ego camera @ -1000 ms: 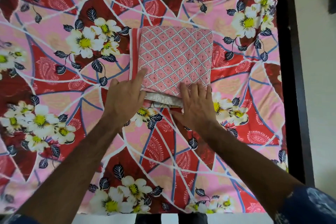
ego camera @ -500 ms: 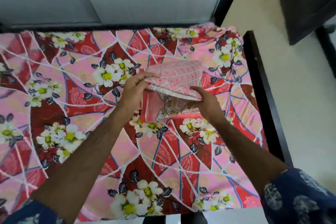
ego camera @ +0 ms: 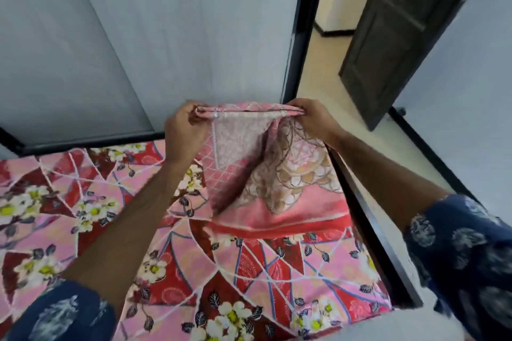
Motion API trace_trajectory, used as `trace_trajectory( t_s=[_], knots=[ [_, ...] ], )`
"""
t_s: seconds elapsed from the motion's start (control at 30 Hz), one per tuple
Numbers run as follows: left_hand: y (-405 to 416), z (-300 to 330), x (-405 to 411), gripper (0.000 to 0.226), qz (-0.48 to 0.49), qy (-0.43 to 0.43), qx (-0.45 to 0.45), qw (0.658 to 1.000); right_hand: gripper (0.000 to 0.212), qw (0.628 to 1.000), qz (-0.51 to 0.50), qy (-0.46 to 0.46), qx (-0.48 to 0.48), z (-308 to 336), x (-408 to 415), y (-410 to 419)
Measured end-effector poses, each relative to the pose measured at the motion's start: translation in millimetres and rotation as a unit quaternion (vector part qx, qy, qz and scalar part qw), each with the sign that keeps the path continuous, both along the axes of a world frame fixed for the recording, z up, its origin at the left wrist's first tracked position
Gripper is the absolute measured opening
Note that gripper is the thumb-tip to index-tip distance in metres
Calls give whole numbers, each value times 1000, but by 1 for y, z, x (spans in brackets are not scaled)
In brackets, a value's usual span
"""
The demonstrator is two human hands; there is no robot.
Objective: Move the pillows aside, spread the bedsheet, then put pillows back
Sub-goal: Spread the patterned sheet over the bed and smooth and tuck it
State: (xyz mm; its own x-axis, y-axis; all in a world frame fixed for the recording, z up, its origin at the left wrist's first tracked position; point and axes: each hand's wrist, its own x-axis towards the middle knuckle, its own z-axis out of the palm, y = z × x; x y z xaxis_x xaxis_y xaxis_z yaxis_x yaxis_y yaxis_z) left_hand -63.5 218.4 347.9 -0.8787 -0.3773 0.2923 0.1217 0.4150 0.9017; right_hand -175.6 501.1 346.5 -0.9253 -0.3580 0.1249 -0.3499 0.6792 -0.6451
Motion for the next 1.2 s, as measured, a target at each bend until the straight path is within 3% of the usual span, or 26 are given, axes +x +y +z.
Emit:
trace_trajectory(
  t_s=[0.03,0.17,0.23,0.3,0.37,0.47,0.67,0.77,0.83,0.9,0.97,1.1,1.2],
  knots=[
    [2,16,4,18,19,24,3,1000,11,1000,-2,12,14,13,3,5],
    [26,83,39,12,105,126,-8,987,48,990,-18,89,105,71,39,22],
    [37,108,57,9,132,169,-8,977,46,985,29,110,127,91,63,32],
    [47,124,76,5,165,187,-42,967,34,982,99,75,145,98,90,47],
    [56,128,96,15,188,183,-85,961,26,976,138,12,167,89,109,69],
    [83,122,135,32,197,156,-163,954,34,977,94,-22,189,55,131,104],
    [78,110,174,34,232,137,-274,923,33,998,46,-22,38,29,151,130],
    [69,111,184,31,220,153,-231,935,24,994,106,-24,4,58,159,137],
    [72,107,190,21,189,144,-199,951,11,984,168,-50,10,84,164,143],
    [75,100,193,9,171,133,-189,958,11,972,212,-96,36,102,163,150],
    [73,90,189,25,152,117,-182,964,17,959,231,-155,62,111,160,156],
    [64,77,166,11,99,39,-173,979,22,926,247,-269,92,115,137,170],
    [50,74,132,20,83,5,-175,981,18,911,250,-309,108,120,108,173]
  ],
)
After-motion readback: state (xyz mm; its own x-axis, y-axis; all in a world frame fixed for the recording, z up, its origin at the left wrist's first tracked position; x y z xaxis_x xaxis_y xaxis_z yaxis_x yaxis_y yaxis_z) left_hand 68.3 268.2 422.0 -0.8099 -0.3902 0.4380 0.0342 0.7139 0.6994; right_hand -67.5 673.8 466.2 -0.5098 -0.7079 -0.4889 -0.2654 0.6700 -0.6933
